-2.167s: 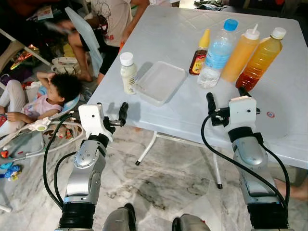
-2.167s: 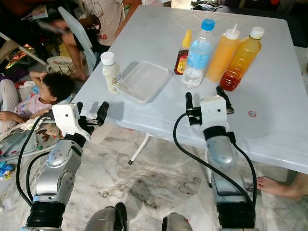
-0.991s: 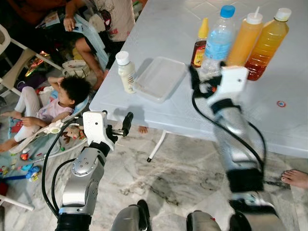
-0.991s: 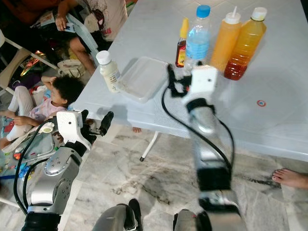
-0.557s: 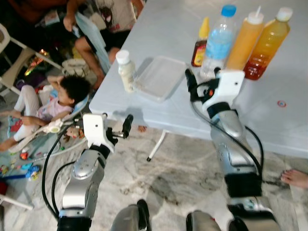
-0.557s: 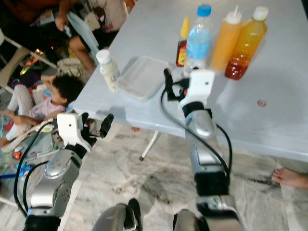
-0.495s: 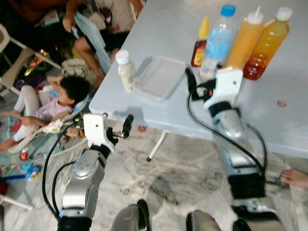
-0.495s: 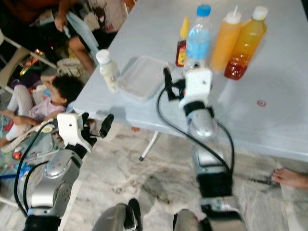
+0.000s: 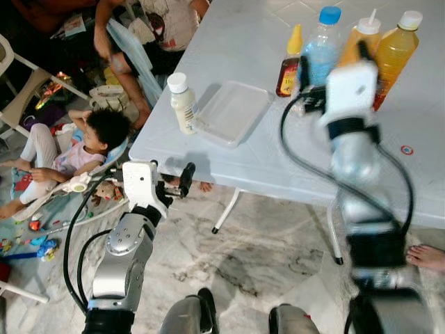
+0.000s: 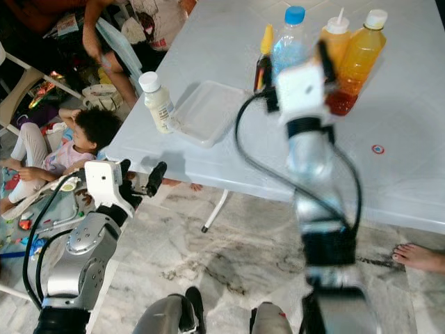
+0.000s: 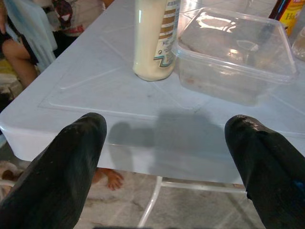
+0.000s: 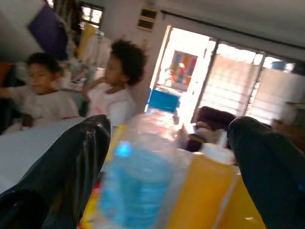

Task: Restocking fridge

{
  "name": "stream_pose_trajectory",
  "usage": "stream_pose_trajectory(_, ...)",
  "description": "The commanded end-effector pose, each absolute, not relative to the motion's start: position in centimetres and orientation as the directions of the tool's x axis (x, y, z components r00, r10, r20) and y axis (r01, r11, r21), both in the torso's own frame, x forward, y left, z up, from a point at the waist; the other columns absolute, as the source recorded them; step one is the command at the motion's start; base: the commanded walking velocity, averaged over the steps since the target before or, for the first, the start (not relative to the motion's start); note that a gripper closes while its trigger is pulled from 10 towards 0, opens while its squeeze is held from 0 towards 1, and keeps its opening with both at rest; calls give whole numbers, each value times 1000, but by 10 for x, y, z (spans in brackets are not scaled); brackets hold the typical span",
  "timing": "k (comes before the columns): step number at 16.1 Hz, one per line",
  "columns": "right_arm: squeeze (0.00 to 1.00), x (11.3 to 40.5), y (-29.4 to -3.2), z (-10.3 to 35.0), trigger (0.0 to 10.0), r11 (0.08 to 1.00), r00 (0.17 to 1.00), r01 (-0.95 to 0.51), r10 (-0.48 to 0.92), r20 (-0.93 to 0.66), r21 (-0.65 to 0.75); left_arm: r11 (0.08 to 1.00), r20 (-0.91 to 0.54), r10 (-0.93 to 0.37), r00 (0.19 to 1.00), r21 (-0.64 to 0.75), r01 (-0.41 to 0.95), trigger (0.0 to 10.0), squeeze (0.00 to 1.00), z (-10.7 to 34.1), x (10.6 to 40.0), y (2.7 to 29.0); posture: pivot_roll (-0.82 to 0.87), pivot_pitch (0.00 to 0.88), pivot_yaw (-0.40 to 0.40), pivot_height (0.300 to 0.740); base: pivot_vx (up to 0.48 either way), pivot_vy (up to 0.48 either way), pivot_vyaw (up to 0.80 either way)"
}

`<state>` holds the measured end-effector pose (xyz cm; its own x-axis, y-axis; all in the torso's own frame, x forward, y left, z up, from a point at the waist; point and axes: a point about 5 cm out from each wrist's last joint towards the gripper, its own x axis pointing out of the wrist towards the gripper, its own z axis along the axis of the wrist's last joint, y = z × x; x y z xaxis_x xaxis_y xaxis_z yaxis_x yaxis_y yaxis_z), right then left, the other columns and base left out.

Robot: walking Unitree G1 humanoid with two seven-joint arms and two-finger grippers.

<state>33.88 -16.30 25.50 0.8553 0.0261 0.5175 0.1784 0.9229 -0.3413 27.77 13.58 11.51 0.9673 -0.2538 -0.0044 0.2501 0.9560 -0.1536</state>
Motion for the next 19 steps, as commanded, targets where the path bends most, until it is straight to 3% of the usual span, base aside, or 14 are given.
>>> stream_pose_trajectory(1, 0, 340, -165, 257, 10000, 925, 850, 189, 14, 527, -329, 959, -6, -248, 969, -146, 244, 10000, 0, 114, 276, 141, -68, 164, 128, 740, 0, 0, 0)
stream_pose_trajectory(5, 0, 350, -185, 272, 10000, 919, 827, 262, -57, 559, -294, 954, 8, -266, 964, -140, 264, 10000, 0, 116, 275, 141, -63, 164, 143, 740, 68, 0, 0)
stream_pose_trajectory(9, 0, 356, -177, 278, 10000, 947, 826, 187, -7, 564, -262, 953, 14, -272, 962, -137, 271, 10000, 0, 118, 276, 142, -61, 164, 144, 740, 303, 0, 0)
stream_pose_trajectory(13, 0, 320, -140, 241, 10000, 965, 848, 4, 135, 513, -261, 961, 39, -233, 972, -146, 236, 10000, 0, 124, 275, 146, -53, 153, 125, 740, 300, 0, 0)
stream_pose_trajectory(19, 0, 272, -144, 187, 10000, 960, 924, -36, 137, 356, -277, 966, 56, -191, 980, -169, 198, 10000, 0, 129, 273, 151, -87, 140, 122, 740, 89, 0, 0)
